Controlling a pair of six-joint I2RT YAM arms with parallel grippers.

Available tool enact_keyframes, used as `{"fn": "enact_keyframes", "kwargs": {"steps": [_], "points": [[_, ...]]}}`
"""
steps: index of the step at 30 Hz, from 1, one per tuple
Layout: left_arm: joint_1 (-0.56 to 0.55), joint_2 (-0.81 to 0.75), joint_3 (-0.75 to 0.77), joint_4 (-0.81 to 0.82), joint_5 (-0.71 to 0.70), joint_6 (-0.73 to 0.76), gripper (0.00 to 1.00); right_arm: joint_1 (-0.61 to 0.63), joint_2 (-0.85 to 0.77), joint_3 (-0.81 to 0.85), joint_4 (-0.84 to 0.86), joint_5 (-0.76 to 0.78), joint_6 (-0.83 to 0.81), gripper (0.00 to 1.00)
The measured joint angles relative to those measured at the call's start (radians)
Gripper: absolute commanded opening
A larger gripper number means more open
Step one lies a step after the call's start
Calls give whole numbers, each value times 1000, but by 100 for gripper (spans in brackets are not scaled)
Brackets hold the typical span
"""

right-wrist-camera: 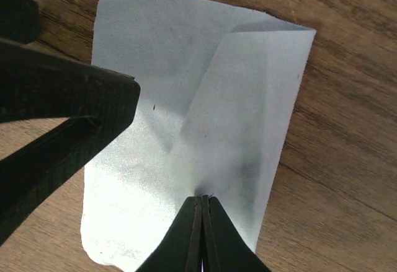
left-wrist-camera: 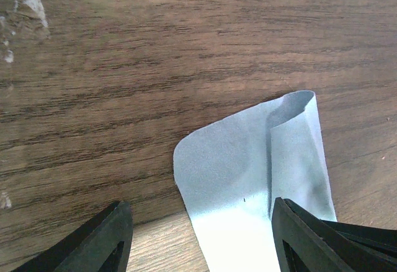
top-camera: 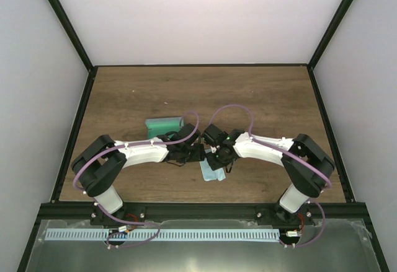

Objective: Organize the sunglasses
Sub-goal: Fold the glasses cleaning cloth at the center of the board.

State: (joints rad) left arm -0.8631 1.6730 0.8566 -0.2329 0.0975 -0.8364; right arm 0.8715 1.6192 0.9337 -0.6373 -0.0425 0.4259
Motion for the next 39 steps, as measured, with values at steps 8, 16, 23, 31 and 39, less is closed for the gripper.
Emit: {"fn": "enact_keyframes", "kwargs": {"steps": [8, 16, 23, 31, 39], "points": [[0, 0, -1, 1, 0, 0, 64, -8, 2, -1, 0, 4, 1, 1], [0, 0, -2, 3, 0, 0, 64, -45, -33, -1, -4, 7, 3, 27], [0, -2, -5, 8, 0, 0, 64, -46, -31, -1, 0, -21, 2, 26], [0, -2, -7, 11, 0, 0, 64, -46, -11, -3, 14, -36, -2, 24], [0, -2, -7, 11, 0, 0, 64, -46, 13, -6, 24, -43, -6, 18]]}}
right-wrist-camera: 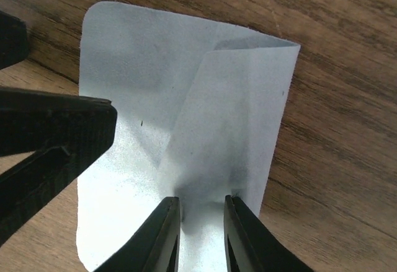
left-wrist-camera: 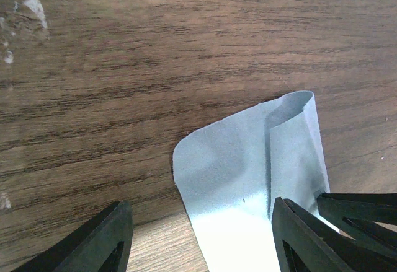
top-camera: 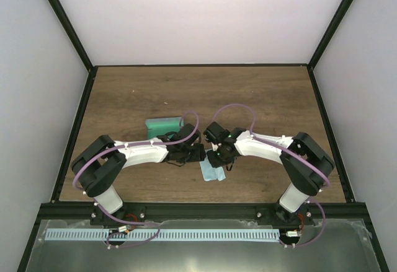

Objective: Organize the sunglasses
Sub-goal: Fold the glasses cleaning cloth at the center of the board.

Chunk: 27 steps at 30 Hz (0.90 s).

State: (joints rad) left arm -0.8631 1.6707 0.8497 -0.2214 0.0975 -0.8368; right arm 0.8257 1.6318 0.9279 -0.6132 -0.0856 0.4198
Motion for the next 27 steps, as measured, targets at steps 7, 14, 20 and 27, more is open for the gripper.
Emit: {"fn": "enact_keyframes", "kwargs": {"steps": [7, 14, 20, 27], "points": [[0, 0, 0, 0, 0, 0, 64, 0, 6, 0, 6, 0, -7, 2], [0, 0, 0, 0, 0, 0, 64, 0, 5, 0, 3, 7, -8, 1], [0, 0, 0, 1, 0, 0, 64, 0, -24, 0, -15, 26, -8, 1], [0, 2, 0, 5, 1, 0, 64, -7, -43, 0, -32, 42, -8, 2]]}}
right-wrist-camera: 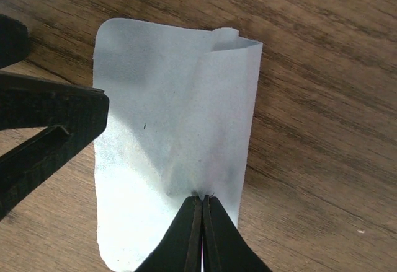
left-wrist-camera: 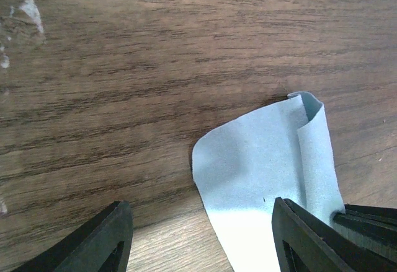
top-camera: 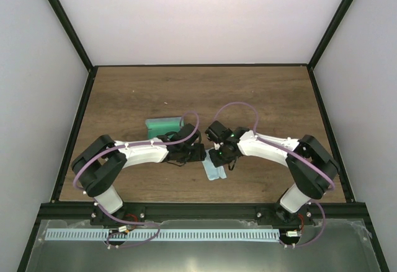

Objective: Organize the sunglasses
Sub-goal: Fold the glasses cleaning cloth at the center of the board.

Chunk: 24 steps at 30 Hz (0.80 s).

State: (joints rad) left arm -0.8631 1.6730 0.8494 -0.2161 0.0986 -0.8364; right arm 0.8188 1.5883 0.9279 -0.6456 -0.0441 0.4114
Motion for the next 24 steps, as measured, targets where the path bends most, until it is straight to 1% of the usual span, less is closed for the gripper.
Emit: {"fn": "enact_keyframes", "kwargs": {"steps": [2, 5, 7, 11, 13, 16, 17, 19, 24], "points": [[0, 2, 0, 6, 0, 0, 64, -2, 0, 0, -3, 3, 0, 2], [0, 3, 0, 7, 0, 0, 64, -6, 0, 0, -6, 6, -4, 6], [0, 3, 0, 7, 0, 0, 64, -6, 0, 0, -7, 10, -5, 6], [0, 3, 0, 7, 0, 1, 64, -8, -5, 0, -14, 16, -8, 3], [0, 3, 0, 6, -1, 3, 64, -10, -8, 0, -16, 19, -6, 3], [-3, 5, 8, -8, -10, 11, 64, -13, -13, -3, -16, 21, -6, 7], [-8, 8, 16, -19, -18, 17, 64, -13, -14, -6, -16, 22, -5, 6], [-21, 18, 36, -48, -42, 33, 64, -13, -18, -11, -18, 22, -5, 1], [-57, 41, 78, -110, -100, 67, 64, -13, -19, -14, -19, 23, 0, 1]]}}
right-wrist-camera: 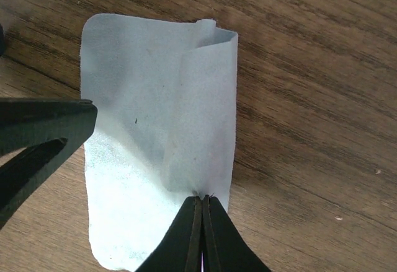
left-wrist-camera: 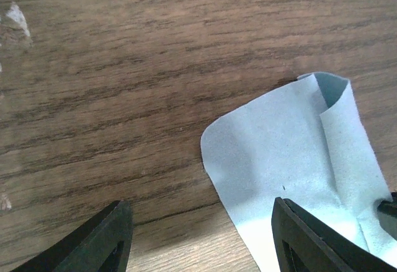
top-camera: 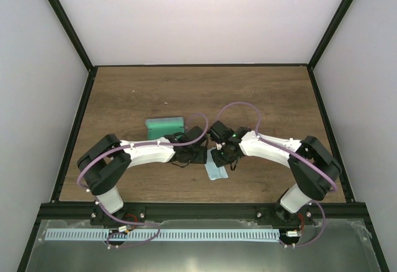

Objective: Organize the sunglasses
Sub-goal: Fold the glasses cleaning cloth at the center of the board.

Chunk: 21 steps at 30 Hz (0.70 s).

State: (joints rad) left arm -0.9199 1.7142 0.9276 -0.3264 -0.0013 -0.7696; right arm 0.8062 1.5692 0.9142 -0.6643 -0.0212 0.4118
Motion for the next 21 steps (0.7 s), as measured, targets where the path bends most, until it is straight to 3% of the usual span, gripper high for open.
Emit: {"fn": "enact_keyframes", "kwargs": {"steps": [13, 21], "points": [[-70, 103, 143, -178, -131, 16, 61, -25, -31, -8, 0, 5, 1, 7], [-108, 162, 206, -278, -237, 12, 61, -45, -63, -39, -3, 7, 2, 1]]}}
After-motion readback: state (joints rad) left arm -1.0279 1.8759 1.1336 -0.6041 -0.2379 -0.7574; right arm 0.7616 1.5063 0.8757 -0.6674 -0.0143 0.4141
